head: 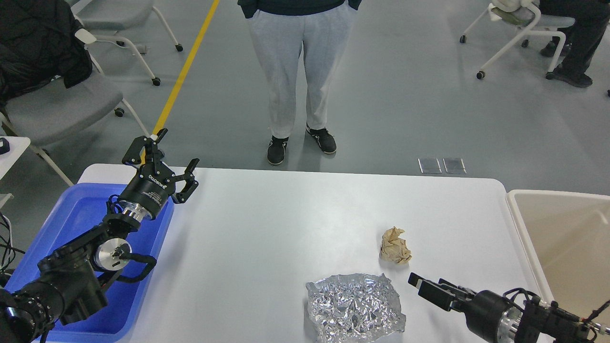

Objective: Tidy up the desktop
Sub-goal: 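Lower the right gripper to the silver foil ball and close on it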

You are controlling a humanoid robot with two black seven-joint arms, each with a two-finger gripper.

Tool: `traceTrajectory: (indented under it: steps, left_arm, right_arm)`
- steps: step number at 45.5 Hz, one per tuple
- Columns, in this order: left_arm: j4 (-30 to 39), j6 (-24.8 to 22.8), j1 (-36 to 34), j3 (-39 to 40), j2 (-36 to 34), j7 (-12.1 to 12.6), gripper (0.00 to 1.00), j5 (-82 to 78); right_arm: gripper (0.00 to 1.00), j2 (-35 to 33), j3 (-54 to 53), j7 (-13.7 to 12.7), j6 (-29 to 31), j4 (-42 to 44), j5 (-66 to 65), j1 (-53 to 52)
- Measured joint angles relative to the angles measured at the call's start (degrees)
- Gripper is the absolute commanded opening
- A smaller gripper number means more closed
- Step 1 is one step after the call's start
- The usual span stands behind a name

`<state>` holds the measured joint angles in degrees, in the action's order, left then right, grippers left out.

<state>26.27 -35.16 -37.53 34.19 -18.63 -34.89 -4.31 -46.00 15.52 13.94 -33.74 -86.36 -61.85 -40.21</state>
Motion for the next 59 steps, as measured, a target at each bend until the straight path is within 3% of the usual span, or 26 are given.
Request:
traceTrajectory:
  steps: [21, 43, 56, 59]
  left_arm:
    - [0.0, 0.0, 0.0, 0.0, 0.0, 0.0, 1.0, 0.0]
    - [0.0, 0.0, 0.0, 0.0, 0.0, 0.0, 1.0, 0.0]
    - [0.0, 0.0, 0.0, 0.0, 0.0, 0.0, 1.0, 0.0]
    - [0.0, 0.0, 0.0, 0.0, 0.0, 0.0, 1.0, 0.0]
  right_arm:
    - [0.98, 9.61, 0.74, 0.02, -0.46, 10.46, -0.38, 1.72]
    - [0.98, 13.21, 0.87, 1.62, -0.53, 13.14, -0.46, 3.01]
    - [0.84, 14.74, 0.95, 2.48, -0.54, 14.33, -1.09, 3.89]
    - [0.77, 15.2, 0.96, 2.73, -0.54, 15.27, -1.56, 4.02]
